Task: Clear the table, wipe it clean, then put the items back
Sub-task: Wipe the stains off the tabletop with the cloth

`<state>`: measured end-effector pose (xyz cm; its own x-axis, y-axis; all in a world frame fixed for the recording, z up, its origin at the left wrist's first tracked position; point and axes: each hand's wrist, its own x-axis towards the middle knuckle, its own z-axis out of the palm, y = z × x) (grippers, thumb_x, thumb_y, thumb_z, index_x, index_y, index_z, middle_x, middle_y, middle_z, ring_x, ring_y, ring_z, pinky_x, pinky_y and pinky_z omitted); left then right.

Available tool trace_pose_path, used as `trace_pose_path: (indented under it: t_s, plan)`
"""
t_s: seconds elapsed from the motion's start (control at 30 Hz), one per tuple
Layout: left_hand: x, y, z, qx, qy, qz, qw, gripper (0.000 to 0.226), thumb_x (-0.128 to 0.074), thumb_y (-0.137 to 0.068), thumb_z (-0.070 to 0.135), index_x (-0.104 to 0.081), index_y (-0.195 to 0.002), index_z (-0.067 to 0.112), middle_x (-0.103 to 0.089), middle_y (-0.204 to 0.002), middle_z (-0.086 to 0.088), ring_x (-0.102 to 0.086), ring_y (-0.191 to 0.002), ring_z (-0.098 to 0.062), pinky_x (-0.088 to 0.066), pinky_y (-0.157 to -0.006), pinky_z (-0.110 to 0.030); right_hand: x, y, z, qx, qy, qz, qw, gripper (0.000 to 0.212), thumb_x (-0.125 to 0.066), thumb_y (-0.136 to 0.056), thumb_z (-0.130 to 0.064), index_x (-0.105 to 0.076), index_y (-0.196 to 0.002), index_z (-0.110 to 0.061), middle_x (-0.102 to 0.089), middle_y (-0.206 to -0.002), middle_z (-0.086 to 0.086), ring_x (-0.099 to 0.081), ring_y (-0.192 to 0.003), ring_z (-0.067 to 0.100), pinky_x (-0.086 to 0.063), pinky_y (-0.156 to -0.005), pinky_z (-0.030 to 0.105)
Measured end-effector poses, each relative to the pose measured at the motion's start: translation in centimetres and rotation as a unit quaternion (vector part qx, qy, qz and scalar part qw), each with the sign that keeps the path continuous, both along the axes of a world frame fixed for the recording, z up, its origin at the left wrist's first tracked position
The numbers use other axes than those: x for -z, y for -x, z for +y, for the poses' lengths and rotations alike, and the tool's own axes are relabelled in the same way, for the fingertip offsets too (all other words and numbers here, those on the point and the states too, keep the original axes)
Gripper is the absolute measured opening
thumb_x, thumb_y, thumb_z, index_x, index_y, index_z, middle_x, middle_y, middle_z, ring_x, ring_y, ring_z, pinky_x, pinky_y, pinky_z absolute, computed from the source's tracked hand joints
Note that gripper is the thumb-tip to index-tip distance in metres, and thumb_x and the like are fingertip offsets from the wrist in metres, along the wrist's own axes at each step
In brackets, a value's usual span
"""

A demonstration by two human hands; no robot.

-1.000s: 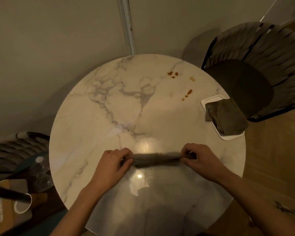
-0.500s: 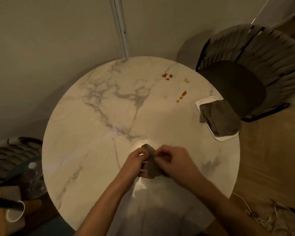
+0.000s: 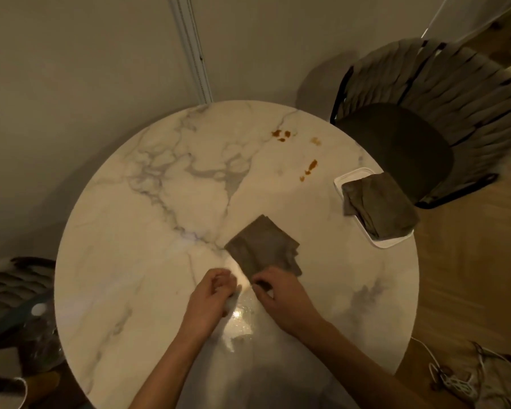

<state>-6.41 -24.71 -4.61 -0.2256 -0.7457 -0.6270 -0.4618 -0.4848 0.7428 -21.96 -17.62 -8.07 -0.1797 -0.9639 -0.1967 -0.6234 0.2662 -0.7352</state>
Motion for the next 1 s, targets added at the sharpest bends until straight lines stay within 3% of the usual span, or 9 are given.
trace_pose_path:
  t_s: [0.1,0.17,0.2,0.33,0.4,0.47,0.67,0.77,1.0]
  plan:
    - [1.3,-3.8,-0.6,0.010,0.086,-0.059,0.994,0.009,-0.064,-0.089,0.022,-0.065,-0.093,0.029,-0.072,-0.091,0.009,-0.068,-0.088,-0.017,-0.055,-0.073,-0.027,2.5,-0.6,-1.3,-0.012,0.040,0.101,0.994,0.033,-0.048,-0.091,-0.035,-0.063,-0.116,-0.021,-0.054,-0.130,0.004,-0.049,-0.119,0.023,-0.045,-0.104,0.046]
    - [1.5,-4.4,-2.2,0.031,0.169,-0.085,0.981,0.013,-0.061,-0.092,0.015,-0.065,-0.096,0.026,-0.071,-0.092,0.010,-0.065,-0.086,-0.006,-0.046,-0.070,-0.007,3.4,-0.5,-3.3,-0.017,0.049,0.169,0.984,0.048,-0.043,-0.093,-0.039,-0.050,-0.138,-0.022,-0.033,-0.154,0.011,-0.029,-0.141,0.031,-0.024,-0.117,0.046]
    - [1.7,-4.1,-3.3,0.044,0.206,-0.100,0.973,0.013,-0.060,-0.092,0.014,-0.065,-0.099,0.025,-0.069,-0.094,0.011,-0.063,-0.086,-0.003,-0.043,-0.070,-0.005,4.0,-0.4,-4.7,-0.035,0.037,0.202,0.978,0.054,-0.038,-0.095,-0.040,-0.041,-0.145,-0.022,-0.021,-0.160,0.013,-0.020,-0.147,0.034,-0.016,-0.119,0.048]
    - [3.3,-1.7,-8.4,0.075,0.303,-0.120,0.942,0.023,-0.057,-0.093,0.015,-0.062,-0.115,0.017,-0.065,-0.112,0.003,-0.058,-0.101,-0.011,-0.043,-0.087,-0.023,6.2,-2.2,-8.7,-0.139,0.021,0.275,0.951,0.058,-0.030,-0.099,-0.044,-0.030,-0.152,-0.020,-0.016,-0.161,0.016,-0.010,-0.149,0.036,-0.022,-0.118,0.054]
    - [4.1,-0.4,-10.3,0.100,0.322,-0.113,0.935,0.030,-0.052,-0.094,0.023,-0.059,-0.122,0.016,-0.062,-0.122,0.000,-0.054,-0.112,-0.016,-0.042,-0.097,-0.030,6.6,-2.4,-7.4,-0.235,0.047,0.287,0.927,0.059,-0.029,-0.101,-0.046,-0.019,-0.154,-0.024,-0.010,-0.163,0.012,-0.002,-0.150,0.033,-0.008,-0.121,0.052]
    - [4.5,1.0,-11.4,0.126,0.327,-0.108,0.930,0.041,-0.043,-0.091,0.031,-0.055,-0.128,0.017,-0.057,-0.130,0.000,-0.050,-0.119,-0.017,-0.037,-0.100,-0.028,6.7,-0.3,-5.6,-0.289,0.062,0.296,0.908,0.059,-0.027,-0.102,-0.051,-0.012,-0.155,-0.029,-0.001,-0.164,0.006,0.006,-0.151,0.028,0.005,-0.121,0.046]
    - [5.9,7.2,-11.9,0.179,0.339,-0.101,0.918,0.049,-0.042,-0.088,0.033,-0.054,-0.132,0.015,-0.048,-0.143,-0.005,-0.042,-0.131,-0.023,-0.027,-0.106,-0.025,5.8,9.9,-10.4,-0.065,-0.031,0.278,0.958,0.064,-0.024,-0.102,-0.053,0.000,-0.156,-0.028,0.015,-0.163,-0.001,0.023,-0.147,0.017,0.007,-0.122,0.042]
    - [6.3,9.1,-11.8,0.197,0.361,-0.127,0.903,0.062,-0.029,-0.084,0.046,-0.052,-0.135,0.018,-0.042,-0.148,-0.004,-0.039,-0.134,-0.022,-0.028,-0.109,-0.036,5.7,12.2,-13.7,-0.014,-0.044,0.274,0.961,0.068,-0.021,-0.102,-0.054,0.003,-0.156,-0.022,0.013,-0.163,0.003,0.022,-0.147,0.018,0.013,-0.120,0.036]
    - [7.7,11.1,-16.6,0.215,0.419,-0.217,0.855,0.069,-0.013,-0.088,0.050,-0.040,-0.144,0.021,-0.028,-0.157,-0.002,-0.023,-0.145,-0.022,-0.021,-0.116,-0.047,6.1,17.4,-21.0,0.066,-0.028,0.297,0.952,0.066,-0.022,-0.102,-0.049,-0.002,-0.156,-0.015,0.005,-0.164,0.009,0.011,-0.150,0.025,0.008,-0.121,0.040]
